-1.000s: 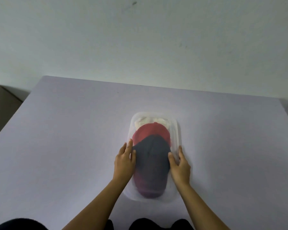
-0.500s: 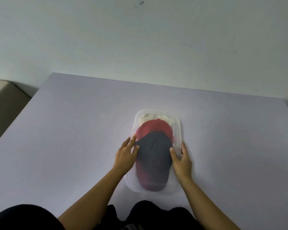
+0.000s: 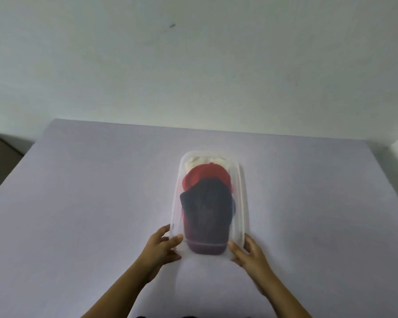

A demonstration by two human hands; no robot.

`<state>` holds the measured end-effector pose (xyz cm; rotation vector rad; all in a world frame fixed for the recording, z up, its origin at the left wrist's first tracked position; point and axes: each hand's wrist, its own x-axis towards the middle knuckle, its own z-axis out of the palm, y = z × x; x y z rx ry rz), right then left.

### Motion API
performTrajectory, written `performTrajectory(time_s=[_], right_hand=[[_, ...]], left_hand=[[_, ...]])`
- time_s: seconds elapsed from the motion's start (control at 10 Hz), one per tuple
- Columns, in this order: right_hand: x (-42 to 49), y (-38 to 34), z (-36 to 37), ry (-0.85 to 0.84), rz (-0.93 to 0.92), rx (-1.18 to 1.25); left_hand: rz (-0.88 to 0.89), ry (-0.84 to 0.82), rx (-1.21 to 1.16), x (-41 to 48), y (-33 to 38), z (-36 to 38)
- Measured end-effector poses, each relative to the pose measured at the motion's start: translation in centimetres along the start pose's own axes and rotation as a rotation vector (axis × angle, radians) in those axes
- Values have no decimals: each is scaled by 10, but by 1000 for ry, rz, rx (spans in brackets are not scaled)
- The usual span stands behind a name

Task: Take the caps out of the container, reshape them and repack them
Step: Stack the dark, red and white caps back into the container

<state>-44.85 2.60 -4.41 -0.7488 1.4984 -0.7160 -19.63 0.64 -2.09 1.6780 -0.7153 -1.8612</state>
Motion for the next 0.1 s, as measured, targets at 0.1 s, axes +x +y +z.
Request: performTrajectory(time_s=[0.1], right_hand=[[28,-24,-10,1,-22,-22]], left_hand=[[-2,2,-10,25,28,8]])
